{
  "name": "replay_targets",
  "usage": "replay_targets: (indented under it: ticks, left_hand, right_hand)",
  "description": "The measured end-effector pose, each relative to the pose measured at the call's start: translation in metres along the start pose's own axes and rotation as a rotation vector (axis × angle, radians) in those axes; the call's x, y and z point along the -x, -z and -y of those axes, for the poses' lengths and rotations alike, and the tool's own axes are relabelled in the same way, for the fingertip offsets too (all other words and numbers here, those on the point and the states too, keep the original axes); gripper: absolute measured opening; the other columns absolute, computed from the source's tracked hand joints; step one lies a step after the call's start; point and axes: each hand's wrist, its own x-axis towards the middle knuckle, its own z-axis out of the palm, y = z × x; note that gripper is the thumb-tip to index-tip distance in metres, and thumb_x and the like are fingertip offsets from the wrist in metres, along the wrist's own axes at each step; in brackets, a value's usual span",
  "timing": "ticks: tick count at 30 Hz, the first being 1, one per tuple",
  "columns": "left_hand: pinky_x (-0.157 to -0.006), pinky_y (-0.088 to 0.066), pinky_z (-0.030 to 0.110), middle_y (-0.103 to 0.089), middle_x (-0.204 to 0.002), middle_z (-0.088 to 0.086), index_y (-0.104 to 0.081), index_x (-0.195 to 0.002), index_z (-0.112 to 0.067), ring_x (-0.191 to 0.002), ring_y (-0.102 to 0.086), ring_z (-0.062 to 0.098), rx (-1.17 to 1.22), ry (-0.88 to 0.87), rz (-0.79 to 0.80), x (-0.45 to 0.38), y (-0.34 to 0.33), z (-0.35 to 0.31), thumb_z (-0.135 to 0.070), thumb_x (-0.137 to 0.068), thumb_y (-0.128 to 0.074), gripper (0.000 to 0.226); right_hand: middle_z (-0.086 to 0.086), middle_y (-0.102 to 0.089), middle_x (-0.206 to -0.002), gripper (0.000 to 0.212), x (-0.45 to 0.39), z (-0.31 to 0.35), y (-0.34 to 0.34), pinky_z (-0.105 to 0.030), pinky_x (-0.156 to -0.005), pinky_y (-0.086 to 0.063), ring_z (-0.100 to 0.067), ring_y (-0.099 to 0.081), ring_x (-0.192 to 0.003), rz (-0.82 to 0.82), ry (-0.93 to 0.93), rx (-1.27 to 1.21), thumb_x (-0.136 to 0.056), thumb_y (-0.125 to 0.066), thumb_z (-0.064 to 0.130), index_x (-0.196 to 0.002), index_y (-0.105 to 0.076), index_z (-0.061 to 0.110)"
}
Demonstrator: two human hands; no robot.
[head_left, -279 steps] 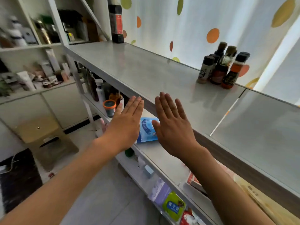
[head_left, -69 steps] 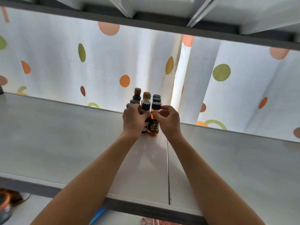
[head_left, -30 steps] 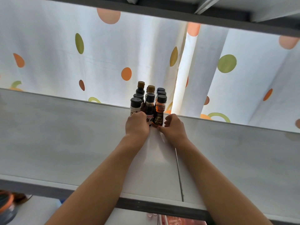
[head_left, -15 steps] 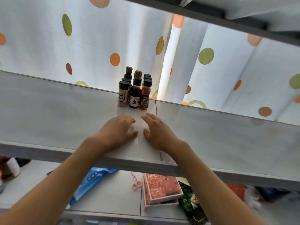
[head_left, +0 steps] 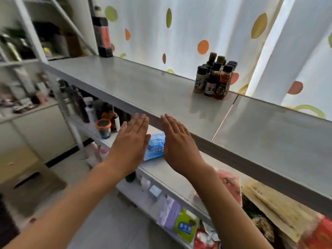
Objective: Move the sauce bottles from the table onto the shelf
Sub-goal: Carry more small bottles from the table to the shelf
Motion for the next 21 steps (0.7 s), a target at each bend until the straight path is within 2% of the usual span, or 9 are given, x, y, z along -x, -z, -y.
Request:
replay_targets:
  ticks: [3, 6, 10, 14, 17, 19, 21]
  left_hand:
    - [-0.121, 0.0, 0.036, -0.006, -0.162, 0.001, -0.01, -0.154, -0.014, -0.149, 0.002, 0.016, 0.009, 0.149, 0.017, 0.047, 0.011, 0.02, -0.045, -0.095, -0.002, 0.068]
    - [-0.121, 0.004, 0.034, 0.004, -0.162, -0.004, -0.001, -0.154, -0.02, -0.147, 0.014, 0.009, 0.053, 0.284, 0.025, 0.09, 0.017, 0.04, -0.052, -0.093, 0.002, 0.069]
    - [-0.119, 0.008, 0.029, 0.004, -0.162, -0.004, 0.002, -0.152, -0.021, -0.147, 0.015, 0.009, 0.0, 0.424, 0.014, 0.148, 0.029, 0.073, -0.053, -0.091, 0.007, 0.069]
    - [-0.119, 0.006, 0.029, 0.004, -0.161, -0.007, -0.003, -0.154, -0.021, -0.146, 0.015, 0.006, 0.008, 0.538, -0.032, 0.204, 0.045, 0.104, -0.056, -0.091, 0.004, 0.072]
    - [-0.117, 0.01, 0.025, 0.005, -0.161, -0.008, -0.003, -0.154, -0.02, -0.145, 0.017, 0.004, -0.006, 0.692, -0.08, 0.275, 0.067, 0.133, -0.052, -0.097, -0.004, 0.065]
    - [-0.117, 0.011, 0.025, 0.008, -0.161, -0.009, -0.001, -0.154, -0.021, -0.144, 0.019, 0.003, -0.017, 0.781, -0.091, 0.324, 0.081, 0.146, -0.046, -0.104, -0.013, 0.057]
    - [-0.117, 0.011, 0.025, 0.013, -0.158, -0.011, 0.002, -0.153, -0.022, -0.143, 0.021, 0.003, -0.042, 0.852, -0.109, 0.365, 0.095, 0.151, -0.041, -0.104, -0.016, 0.056]
  right_hand:
    - [-0.007, -0.004, -0.168, 0.075, 0.0, 0.033, -0.022, -0.031, -0.125, -0.001, -0.019, -0.004, -0.154, 0.083, 0.098, -0.076, -0.095, -0.042, 0.004, -0.159, -0.004, 0.012]
    - [-0.006, -0.004, -0.168, 0.073, -0.007, 0.07, -0.043, -0.03, -0.123, 0.002, -0.019, -0.004, -0.154, 0.13, 0.205, -0.086, -0.097, -0.041, 0.009, -0.159, -0.003, 0.012]
    - [-0.004, -0.003, -0.168, 0.071, -0.01, 0.127, -0.065, -0.027, -0.121, 0.004, -0.016, -0.001, -0.154, 0.155, 0.36, -0.147, -0.099, -0.042, 0.014, -0.159, -0.004, 0.015]
    - [-0.002, -0.003, -0.168, 0.072, -0.003, 0.173, -0.087, -0.035, -0.126, -0.001, -0.014, 0.001, -0.154, 0.176, 0.469, -0.153, -0.099, -0.042, 0.01, -0.159, -0.004, 0.017]
    - [-0.002, 0.0, -0.168, 0.068, 0.012, 0.238, -0.109, -0.03, -0.123, 0.006, -0.013, 0.003, -0.154, 0.21, 0.586, -0.191, -0.102, -0.039, 0.013, -0.159, -0.003, 0.017]
    - [-0.003, 0.0, -0.168, 0.068, 0.027, 0.285, -0.122, -0.035, -0.126, 0.0, -0.014, 0.003, -0.154, 0.24, 0.661, -0.204, -0.103, -0.039, 0.016, -0.159, -0.001, 0.015]
    - [-0.004, 0.003, -0.168, 0.067, 0.045, 0.327, -0.133, -0.034, -0.126, 0.002, -0.013, 0.005, -0.154, 0.284, 0.729, -0.224, -0.104, -0.036, 0.018, -0.159, 0.003, 0.014]
